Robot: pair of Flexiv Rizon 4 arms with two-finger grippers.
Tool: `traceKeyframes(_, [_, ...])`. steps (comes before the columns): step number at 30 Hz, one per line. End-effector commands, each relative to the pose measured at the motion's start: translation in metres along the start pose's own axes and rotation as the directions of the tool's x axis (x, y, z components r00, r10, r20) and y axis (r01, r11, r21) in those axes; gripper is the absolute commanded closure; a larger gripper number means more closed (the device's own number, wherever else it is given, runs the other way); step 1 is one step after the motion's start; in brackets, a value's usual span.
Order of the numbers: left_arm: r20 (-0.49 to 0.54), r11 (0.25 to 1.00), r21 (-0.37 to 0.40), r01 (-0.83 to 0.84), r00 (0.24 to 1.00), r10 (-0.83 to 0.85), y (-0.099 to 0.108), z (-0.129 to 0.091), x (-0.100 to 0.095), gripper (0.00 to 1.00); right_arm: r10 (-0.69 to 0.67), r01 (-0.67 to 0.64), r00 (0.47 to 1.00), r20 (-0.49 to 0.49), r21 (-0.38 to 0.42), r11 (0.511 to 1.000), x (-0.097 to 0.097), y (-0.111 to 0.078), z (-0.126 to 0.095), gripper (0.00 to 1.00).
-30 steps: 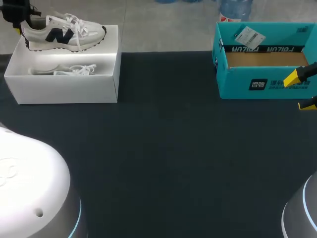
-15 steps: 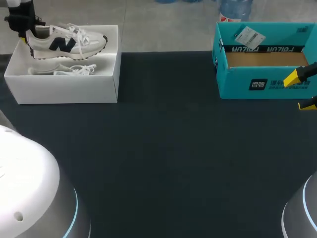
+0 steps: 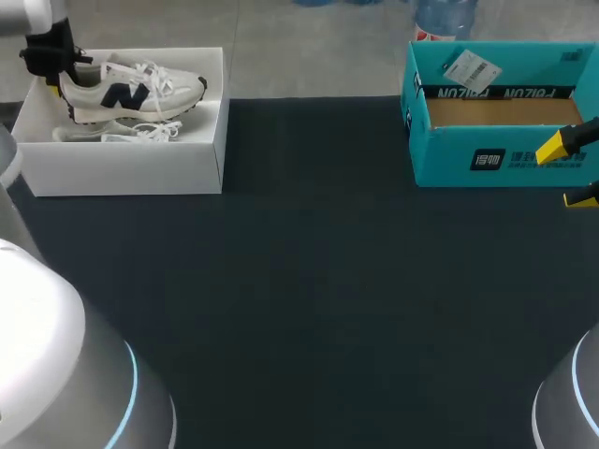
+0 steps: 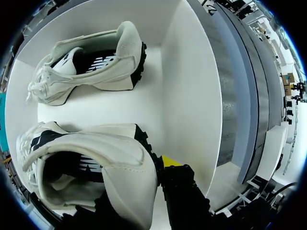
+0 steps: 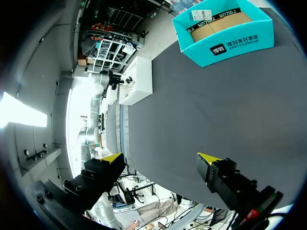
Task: Take the shoe out of the shoebox, open the shoe tongue, remove and reinsert the insole, then place the shoe into the shoebox
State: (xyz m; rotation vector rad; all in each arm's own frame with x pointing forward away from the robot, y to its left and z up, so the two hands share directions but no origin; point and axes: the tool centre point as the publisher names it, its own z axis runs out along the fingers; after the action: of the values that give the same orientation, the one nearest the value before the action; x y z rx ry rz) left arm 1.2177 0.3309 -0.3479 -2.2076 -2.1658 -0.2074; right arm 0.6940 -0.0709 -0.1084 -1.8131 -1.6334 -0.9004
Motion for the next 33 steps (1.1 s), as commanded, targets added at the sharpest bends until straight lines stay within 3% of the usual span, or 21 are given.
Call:
traceKeyframes(1, [-0.01,1.0,0.008,-0.001,1.0,0.001,0.01,0.015,0.0,1.0,0.001,-0.001,1.0,0.001,0.0,1.0,0.0,0.0,0.0,0.0])
traceKeyframes(24, [-0.065,0.998,0.037,0.052,0.997,-0.05,0.013,0.06,0.0,1.0,0.001,-0.001,1.0,0.001,0.0,1.0,0.0,0.0,0.0,0.0])
traceKeyframes(25, [-0.065,0.998,0.037,0.051,0.997,-0.049,0.012,0.06,0.001,0.89,0.001,-0.001,1.0,0.001,0.0,1.0,0.0,0.0,0.0,0.0])
traceKeyframes(27, [-0.052,0.998,0.047,0.042,0.998,-0.039,0.009,0.053,0.002,0.0,0.001,-0.001,1.0,0.001,0.0,1.0,0.0,0.0,0.0,0.0])
traceKeyframes(33, [0.004,0.998,0.048,0.031,1.0,-0.031,0.002,0.028,0.001,0.0,0.001,-0.001,1.0,0.001,0.0,1.0,0.0,0.0,0.0,0.0])
